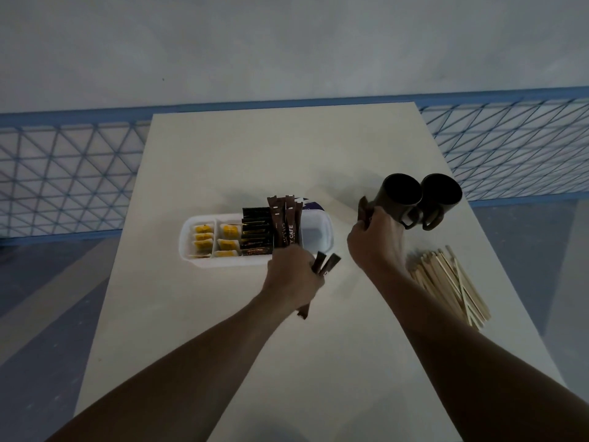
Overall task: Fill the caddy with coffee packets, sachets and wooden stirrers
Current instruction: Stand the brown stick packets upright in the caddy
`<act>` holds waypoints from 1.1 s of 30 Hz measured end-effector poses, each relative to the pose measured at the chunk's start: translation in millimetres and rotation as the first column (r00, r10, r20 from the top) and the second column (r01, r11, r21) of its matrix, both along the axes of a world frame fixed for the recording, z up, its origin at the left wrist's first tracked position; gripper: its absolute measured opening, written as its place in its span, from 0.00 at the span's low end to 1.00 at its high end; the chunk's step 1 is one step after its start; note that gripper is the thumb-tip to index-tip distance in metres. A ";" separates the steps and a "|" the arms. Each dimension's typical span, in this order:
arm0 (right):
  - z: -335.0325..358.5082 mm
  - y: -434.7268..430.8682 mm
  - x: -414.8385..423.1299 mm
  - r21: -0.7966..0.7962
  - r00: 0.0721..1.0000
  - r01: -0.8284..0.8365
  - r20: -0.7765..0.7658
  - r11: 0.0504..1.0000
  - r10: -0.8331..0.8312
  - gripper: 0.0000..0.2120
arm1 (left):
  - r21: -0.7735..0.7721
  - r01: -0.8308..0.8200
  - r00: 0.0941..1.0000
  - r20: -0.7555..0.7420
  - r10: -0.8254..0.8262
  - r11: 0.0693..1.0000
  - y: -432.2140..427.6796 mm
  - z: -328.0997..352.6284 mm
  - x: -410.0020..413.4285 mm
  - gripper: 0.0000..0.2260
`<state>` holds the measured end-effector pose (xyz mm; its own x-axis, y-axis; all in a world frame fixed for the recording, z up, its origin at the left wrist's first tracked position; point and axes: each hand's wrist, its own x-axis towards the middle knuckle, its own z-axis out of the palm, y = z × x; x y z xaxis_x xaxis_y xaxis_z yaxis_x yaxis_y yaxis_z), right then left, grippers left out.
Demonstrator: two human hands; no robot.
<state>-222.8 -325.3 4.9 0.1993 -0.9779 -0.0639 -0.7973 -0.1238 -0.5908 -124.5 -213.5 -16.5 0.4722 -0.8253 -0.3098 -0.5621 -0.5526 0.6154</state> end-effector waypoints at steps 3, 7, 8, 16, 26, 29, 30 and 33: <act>7.4 -1.5 14.4 -0.016 0.991 -0.041 0.124 0.999 0.042 0.10 | -0.101 -0.031 0.999 0.005 0.031 0.994 -11.3 28.1 15.4 0.06; 15.4 -0.7 30.7 0.026 0.967 -0.076 0.245 0.997 0.067 0.08 | -0.218 -0.160 0.985 0.022 0.169 0.963 -21.2 59.3 42.1 0.04; 16.8 -0.2 34.9 0.042 0.959 -0.089 0.274 0.995 0.075 0.08 | -0.239 -0.199 0.977 0.025 0.211 0.950 -22.8 62.9 49.1 0.04; 3.6 8.1 61.7 0.249 0.918 -0.246 0.371 0.937 0.142 0.04 | -0.260 -0.301 0.952 -0.035 0.303 0.918 -19.2 48.1 70.3 0.05; -16.1 14.9 70.5 0.189 0.913 -0.399 0.174 0.897 0.369 0.08 | -0.119 -0.270 0.963 -0.017 0.269 0.956 -25.1 32.6 80.5 0.06; -15.7 14.8 71.5 0.164 0.903 -0.429 0.114 0.888 0.415 0.12 | -0.125 -0.258 0.966 -0.002 0.259 0.958 -28.4 32.8 87.3 0.07; -15.2 14.3 72.2 0.159 0.902 -0.432 0.109 0.888 0.419 0.12 | -0.134 -0.257 0.966 -0.003 0.259 0.957 -29.4 32.7 89.8 0.08; -14.6 12.1 73.7 0.128 0.900 -0.434 0.102 0.892 0.424 0.11 | -0.174 -0.259 0.966 -0.026 0.258 0.950 -31.7 33.1 94.6 0.08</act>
